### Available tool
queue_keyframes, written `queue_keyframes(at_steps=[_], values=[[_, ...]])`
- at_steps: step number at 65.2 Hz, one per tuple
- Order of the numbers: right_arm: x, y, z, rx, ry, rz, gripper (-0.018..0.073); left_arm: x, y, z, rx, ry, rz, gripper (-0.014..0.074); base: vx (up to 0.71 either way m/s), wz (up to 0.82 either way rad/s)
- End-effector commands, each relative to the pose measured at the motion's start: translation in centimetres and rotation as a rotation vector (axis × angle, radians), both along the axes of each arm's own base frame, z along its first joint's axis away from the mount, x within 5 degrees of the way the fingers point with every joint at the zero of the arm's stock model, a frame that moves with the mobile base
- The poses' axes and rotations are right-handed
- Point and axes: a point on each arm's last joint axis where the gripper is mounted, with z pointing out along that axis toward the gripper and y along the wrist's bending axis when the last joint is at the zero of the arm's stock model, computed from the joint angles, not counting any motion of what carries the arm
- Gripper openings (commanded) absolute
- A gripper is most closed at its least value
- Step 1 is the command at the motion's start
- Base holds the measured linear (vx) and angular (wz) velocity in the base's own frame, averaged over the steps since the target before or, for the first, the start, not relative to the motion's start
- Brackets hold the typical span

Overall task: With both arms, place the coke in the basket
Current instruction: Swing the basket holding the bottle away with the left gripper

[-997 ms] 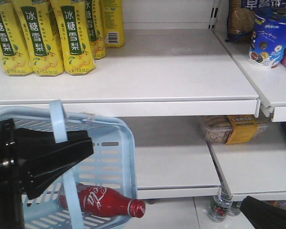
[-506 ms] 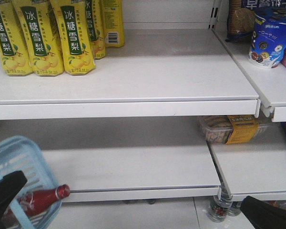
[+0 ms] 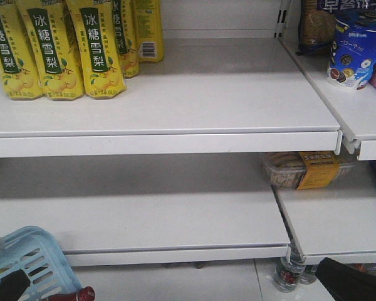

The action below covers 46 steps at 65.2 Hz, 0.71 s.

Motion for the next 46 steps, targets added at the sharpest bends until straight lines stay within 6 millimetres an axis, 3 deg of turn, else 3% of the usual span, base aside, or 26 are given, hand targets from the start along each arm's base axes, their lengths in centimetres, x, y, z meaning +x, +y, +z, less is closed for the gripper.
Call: queue_keyframes(at_steps=[1,26,46], values=[[0.2,-0.1,0.9,-0.028,-0.041,-0.010,-0.0005,0.0,-0.4,0.8,-0.015,-0.100,-0.046,-0.0006,0.00,0.00],[0.2,-0.1,0.9,-0.028,-0.041,-0.010,-0.0005,-0.1,0.1,0.3,0.316,-0.204,-0.068,-0.0006,0.00,0.00],[0.2,-0.1,0.9,-0.028,-0.041,-0.010,-0.0005,-1.2,2.2,0.6,0.332,-0.249,0.152,-0.0006,0.00,0.00]])
